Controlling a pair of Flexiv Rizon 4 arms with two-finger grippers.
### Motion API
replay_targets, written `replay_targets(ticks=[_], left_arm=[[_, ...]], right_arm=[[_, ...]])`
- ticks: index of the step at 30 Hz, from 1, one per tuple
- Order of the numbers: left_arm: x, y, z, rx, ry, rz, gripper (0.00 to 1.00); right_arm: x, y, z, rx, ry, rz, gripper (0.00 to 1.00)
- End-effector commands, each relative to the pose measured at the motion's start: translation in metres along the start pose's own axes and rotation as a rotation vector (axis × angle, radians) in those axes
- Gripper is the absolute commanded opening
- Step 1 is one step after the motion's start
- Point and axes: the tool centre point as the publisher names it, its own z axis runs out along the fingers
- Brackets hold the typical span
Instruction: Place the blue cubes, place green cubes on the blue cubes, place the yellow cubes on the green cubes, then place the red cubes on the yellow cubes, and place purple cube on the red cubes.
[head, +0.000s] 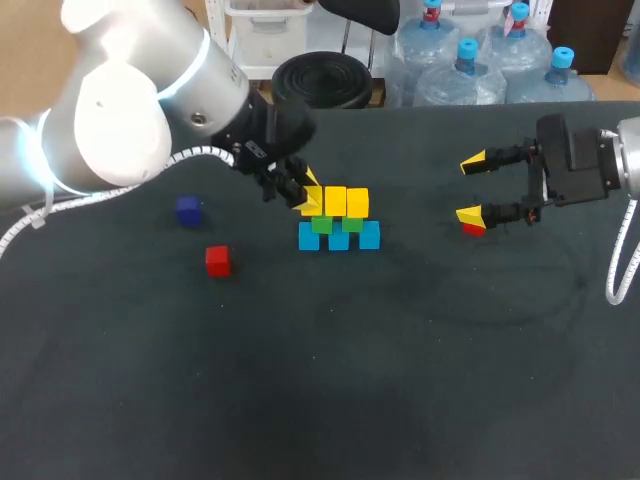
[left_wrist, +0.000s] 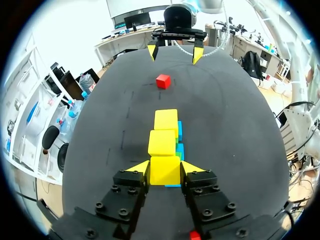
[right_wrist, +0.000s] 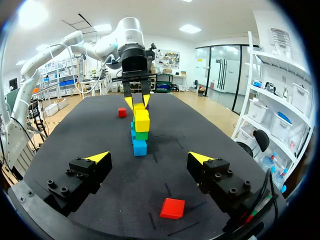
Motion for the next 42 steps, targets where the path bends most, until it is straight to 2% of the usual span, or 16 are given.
replay_targets(ticks=[1, 42], left_arm=[[0.0001, 0.0007, 0.0012, 0.001, 0.0, 0.002, 0.0], [-0.001, 0.0059, 0.0057, 0.013, 0.003, 0.003, 0.0]], right_arm=[[0.0005, -0.0002, 0.0008, 0.001, -0.002, -0.001, 1.0], [0.0005, -0.0002, 0.0008, 0.001, -0.002, -0.001, 1.0]])
